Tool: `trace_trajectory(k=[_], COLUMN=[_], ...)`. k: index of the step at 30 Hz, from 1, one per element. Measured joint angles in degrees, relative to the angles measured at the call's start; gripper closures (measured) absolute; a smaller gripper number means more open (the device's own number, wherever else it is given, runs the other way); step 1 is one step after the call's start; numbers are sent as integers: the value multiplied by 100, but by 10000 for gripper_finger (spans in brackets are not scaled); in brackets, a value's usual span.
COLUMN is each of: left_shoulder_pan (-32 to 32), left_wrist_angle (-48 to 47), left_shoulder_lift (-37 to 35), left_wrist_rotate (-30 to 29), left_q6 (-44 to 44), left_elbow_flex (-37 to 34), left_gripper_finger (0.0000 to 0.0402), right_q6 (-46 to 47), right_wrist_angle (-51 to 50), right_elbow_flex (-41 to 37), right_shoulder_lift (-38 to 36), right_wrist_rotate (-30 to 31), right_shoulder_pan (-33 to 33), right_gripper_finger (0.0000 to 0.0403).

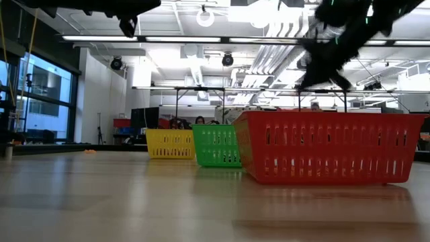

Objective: Sort Halloween decoration

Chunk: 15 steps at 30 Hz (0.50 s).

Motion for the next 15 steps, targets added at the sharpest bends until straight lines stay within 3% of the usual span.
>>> trace_trajectory(k=[9,15], left_shoulder_pan=[0,0], left_wrist_angle=[636,768], left_shoulder_lift=[-2,-2], left_wrist_rotate=[0,0], left_q6=[-11,-4], left_elbow_flex=[0,0], left_gripper_finger=[399,399], right_q6=[-2642,-3301], right_wrist_angle=[1562,2418], right_elbow_flex=[1147,1289], right_shoulder_lift=[-247,21], right_wrist_rotate=[-840,-1084], right_shoulder_pan=[940,1685], right_gripper_finger=[403,403])
